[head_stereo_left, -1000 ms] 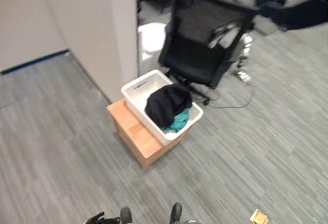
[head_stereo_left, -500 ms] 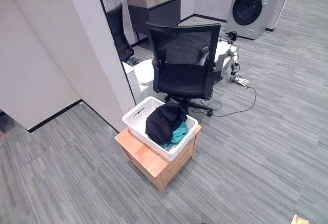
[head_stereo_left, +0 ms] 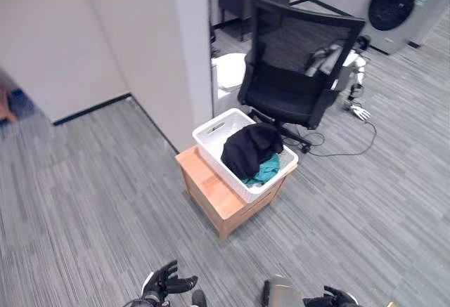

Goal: Pick up bed clothes into laundry basket.

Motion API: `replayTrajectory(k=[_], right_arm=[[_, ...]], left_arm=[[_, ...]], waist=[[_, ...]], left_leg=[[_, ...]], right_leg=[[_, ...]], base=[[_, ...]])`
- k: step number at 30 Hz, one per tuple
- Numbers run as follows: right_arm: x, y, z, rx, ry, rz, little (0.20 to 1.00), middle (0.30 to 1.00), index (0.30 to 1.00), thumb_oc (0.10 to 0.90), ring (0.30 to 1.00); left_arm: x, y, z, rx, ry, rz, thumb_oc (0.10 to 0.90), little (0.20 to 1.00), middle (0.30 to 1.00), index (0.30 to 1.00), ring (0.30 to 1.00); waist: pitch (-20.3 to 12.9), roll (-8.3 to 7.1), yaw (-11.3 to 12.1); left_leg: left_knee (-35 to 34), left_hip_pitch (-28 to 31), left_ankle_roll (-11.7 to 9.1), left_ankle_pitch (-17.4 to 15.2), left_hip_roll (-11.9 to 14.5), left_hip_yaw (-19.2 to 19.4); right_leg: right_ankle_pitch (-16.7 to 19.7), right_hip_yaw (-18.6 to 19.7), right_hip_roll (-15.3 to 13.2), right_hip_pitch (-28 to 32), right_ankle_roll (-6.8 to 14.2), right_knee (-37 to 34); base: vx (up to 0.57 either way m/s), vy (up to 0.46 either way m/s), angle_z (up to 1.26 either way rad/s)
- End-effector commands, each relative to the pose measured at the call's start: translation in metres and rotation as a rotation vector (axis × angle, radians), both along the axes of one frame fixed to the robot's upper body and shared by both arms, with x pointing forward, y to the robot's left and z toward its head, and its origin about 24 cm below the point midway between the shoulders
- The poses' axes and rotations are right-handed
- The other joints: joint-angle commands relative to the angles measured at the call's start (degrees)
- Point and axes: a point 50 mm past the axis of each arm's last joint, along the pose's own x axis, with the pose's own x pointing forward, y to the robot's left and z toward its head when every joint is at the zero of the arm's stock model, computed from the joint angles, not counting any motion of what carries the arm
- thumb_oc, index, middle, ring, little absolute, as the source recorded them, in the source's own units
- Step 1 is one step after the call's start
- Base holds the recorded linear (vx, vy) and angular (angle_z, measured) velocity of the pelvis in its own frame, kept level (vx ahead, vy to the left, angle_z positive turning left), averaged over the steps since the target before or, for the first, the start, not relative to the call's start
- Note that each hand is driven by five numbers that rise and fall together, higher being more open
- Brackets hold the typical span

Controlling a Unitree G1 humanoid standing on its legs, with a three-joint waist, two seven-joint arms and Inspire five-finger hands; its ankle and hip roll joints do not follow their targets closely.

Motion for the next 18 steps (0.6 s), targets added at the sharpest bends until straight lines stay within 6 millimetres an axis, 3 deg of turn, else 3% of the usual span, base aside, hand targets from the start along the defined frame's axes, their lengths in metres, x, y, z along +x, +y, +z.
replayTrajectory(k=[1,3,5,6,7,9,10,11,12,13,16,17,18], right_arm=[[-0.017,-0.003,-0.004,0.010,0.051,0.012,0.900,0.900,0.900,0.800,0.900],[-0.010,0.010,-0.006,0.019,0.056,0.106,0.900,0.900,0.900,0.800,0.900],[0.009,0.018,-0.002,-0.006,0.027,0.320,0.900,0.900,0.900,0.800,0.900],[0.009,0.018,-0.002,-0.006,0.027,0.320,0.900,0.900,0.900,0.800,0.900],[0.024,0.021,0.004,-0.039,-0.033,0.440,0.900,0.900,0.900,0.800,0.900],[0.017,0.014,0.004,-0.031,-0.022,0.417,0.900,0.900,0.900,0.800,0.900],[0.009,0.010,0.002,-0.028,0.005,0.368,0.900,0.900,0.900,0.800,0.900],[-0.005,0.005,-0.001,0.000,0.022,0.237,0.900,0.900,0.900,0.800,0.900],[-0.005,0.005,-0.001,0.000,0.022,0.237,0.900,0.900,0.900,0.800,0.900],[-0.015,0.004,-0.004,0.020,0.029,0.149,0.900,0.900,0.900,0.800,0.900],[-0.044,0.009,-0.011,0.051,0.097,0.079,0.900,0.900,0.900,0.800,0.900],[-0.048,0.012,-0.012,0.061,0.103,0.073,0.900,0.900,0.900,0.800,0.900],[-0.054,0.014,-0.013,0.065,0.111,0.072,0.900,0.900,0.900,0.800,0.900]], left_arm=[[-0.022,0.018,-0.006,0.064,0.068,0.056,0.800,0.900,0.900,0.900,0.900],[-0.022,0.024,-0.005,0.067,0.062,0.126,0.800,0.900,0.900,0.900,0.900],[-0.012,0.030,-0.001,0.064,0.021,0.179,0.800,0.900,0.900,0.900,0.900],[-0.012,0.030,-0.001,0.064,0.021,0.179,0.800,0.900,0.900,0.900,0.900],[-0.007,0.032,0.001,0.040,-0.005,0.251,0.800,0.900,0.900,0.900,0.900],[-0.015,0.041,0.000,0.040,0.009,0.322,0.800,0.900,0.900,0.900,0.900],[-0.024,0.044,-0.003,0.045,0.039,0.336,0.800,0.900,0.900,0.900,0.900],[-0.038,0.046,-0.007,0.046,0.087,0.360,0.800,0.900,0.900,0.900,0.900],[-0.038,0.046,-0.007,0.046,0.087,0.360,0.800,0.900,0.900,0.900,0.900],[-0.047,0.048,-0.008,0.046,0.115,0.385,0.800,0.900,0.900,0.900,0.900],[-0.056,0.053,-0.010,0.057,0.156,0.375,0.800,0.900,0.900,0.900,0.900],[-0.053,0.052,-0.009,0.059,0.157,0.347,0.800,0.900,0.900,0.900,0.900],[-0.051,0.049,-0.010,0.055,0.158,0.316,0.800,0.900,0.900,0.900,0.900]], waist=[[-5.43,-1.29,0.99],[-5.91,-2.90,3.64],[-4.84,-3.75,6.72],[-4.88,-3.75,6.69],[-2.05,-5.41,8.56],[-1.11,-6.88,8.36],[-1.12,-7.57,8.62],[-1.71,-8.49,8.12],[-1.68,-8.39,8.05],[-2.68,-8.94,7.27],[-5.32,-7.81,4.76],[-6.43,-7.36,3.51],[-7.20,-6.72,2.11]], left_leg=[[1.24,2.32,0.01,-2.25,2.31,-0.49],[1.21,-0.06,-1.41,-0.43,3.20,-3.25],[2.38,-5.28,-4.61,6.12,5.11,-7.11],[2.40,-5.33,-4.61,6.12,5.11,-7.14],[5.98,-10.84,-3.31,9.49,5.83,-3.45],[12.37,-11.17,-1.29,7.61,7.63,7.09],[18.16,-11.30,-0.99,6.21,7.95,9.31],[27.91,-10.42,-1.36,5.05,11.46,15.85],[28.16,-10.54,-1.40,4.91,11.55,15.68],[31.73,-7.89,-2.98,4.11,14.99,20.43],[27.97,2.24,-5.37,3.51,18.89,29.27],[25.99,5.85,-6.15,2.97,19.38,34.38],[22.26,8.37,-6.31,2.07,18.04,36.47]], right_leg=[[4.34,2.80,-3.19,8.94,2.41,-11.05],[1.77,-3.63,-3.75,11.86,0.90,-15.06],[0.88,-7.74,-1.77,13.41,-0.54,-17.15],[0.88,-7.77,-1.77,13.37,-0.54,-17.15],[1.23,-12.78,-1.51,14.66,-1.55,-18.29],[2.67,-18.24,-1.28,14.17,-2.87,-18.85],[3.08,-20.52,-1.50,14.19,-3.98,-19.38],[3.81,-26.82,-1.78,14.20,-5.68,-20.81],[3.79,-26.92,-1.66,14.28,-5.69,-20.84],[3.50,-29.56,-1.41,14.67,-5.75,-22.01],[2.96,-38.08,-0.94,14.54,-6.18,-23.57],[3.04,-41.44,-1.06,13.89,-6.30,-23.60],[3.14,-43.81,-1.81,13.78,-5.99,-23.34]], base=[[0.03,-0.398,3.80],[-0.13,-0.469,1.87],[-0.20,-0.440,0.94],[-0.36,-0.494,1.76],[-0.39,-0.443,1.39],[-0.43,-0.457,2.07],[-0.36,-0.349,2.34],[-0.23,-0.219,1.91],[-0.16,-0.202,1.65],[-0.05,-0.066,1.94],[-0.06,-0.006,1.68],[-0.06,0.129,2.39],[-0.17,0.330,3.13]])
